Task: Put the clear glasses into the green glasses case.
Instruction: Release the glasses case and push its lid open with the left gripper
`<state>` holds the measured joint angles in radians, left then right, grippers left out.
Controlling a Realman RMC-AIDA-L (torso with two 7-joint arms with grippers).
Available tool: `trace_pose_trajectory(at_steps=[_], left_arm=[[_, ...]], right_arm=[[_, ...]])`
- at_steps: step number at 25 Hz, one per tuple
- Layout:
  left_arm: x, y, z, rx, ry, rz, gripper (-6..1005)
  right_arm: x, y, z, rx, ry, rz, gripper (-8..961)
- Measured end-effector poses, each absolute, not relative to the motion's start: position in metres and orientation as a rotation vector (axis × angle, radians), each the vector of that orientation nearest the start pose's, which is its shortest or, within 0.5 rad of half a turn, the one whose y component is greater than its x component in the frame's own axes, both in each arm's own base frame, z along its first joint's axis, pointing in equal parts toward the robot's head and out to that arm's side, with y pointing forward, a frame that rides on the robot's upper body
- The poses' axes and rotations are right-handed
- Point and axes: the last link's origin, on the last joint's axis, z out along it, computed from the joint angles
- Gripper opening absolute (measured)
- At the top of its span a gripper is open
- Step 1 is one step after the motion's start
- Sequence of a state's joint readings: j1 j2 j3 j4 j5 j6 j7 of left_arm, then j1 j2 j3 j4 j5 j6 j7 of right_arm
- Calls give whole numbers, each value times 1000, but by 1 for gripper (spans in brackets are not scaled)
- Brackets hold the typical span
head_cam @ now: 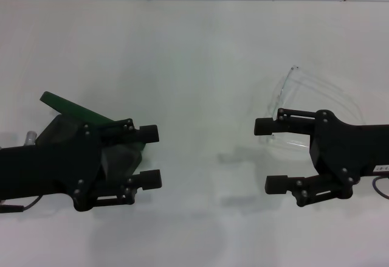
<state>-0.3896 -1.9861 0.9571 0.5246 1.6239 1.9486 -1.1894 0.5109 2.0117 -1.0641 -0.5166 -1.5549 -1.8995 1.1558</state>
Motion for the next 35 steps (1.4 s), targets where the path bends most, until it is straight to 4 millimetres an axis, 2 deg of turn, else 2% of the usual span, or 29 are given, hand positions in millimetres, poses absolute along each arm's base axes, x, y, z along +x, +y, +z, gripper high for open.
trace_pose_trajectory(at_steps=[15, 20, 23, 27, 29, 31, 35], left_arm=[[-259, 253, 18, -2905, -422, -1202, 716], [-255, 261, 19, -2990, -581, -1136, 713], [-247, 272, 29, -2999, -596, -1085, 711], [-234, 298, 51, -2898, -698, -996, 708], [-226, 309, 63, -2887, -633, -875, 707], [-216, 317, 75, -2885, -477, -710, 705], [-197, 328, 97, -2852, -171, -335, 702]], right_arm=[[215, 282, 0, -2954, 194, 1250, 872], [220, 287, 3, -2896, 216, 1242, 871], [233, 293, 15, -2754, 276, 1228, 871], [263, 300, 52, -2408, 377, 1270, 870], [281, 298, 69, -2225, 422, 1300, 870], [291, 294, 79, -2130, 447, 1306, 869], [303, 286, 84, -2064, 489, 1303, 869]])
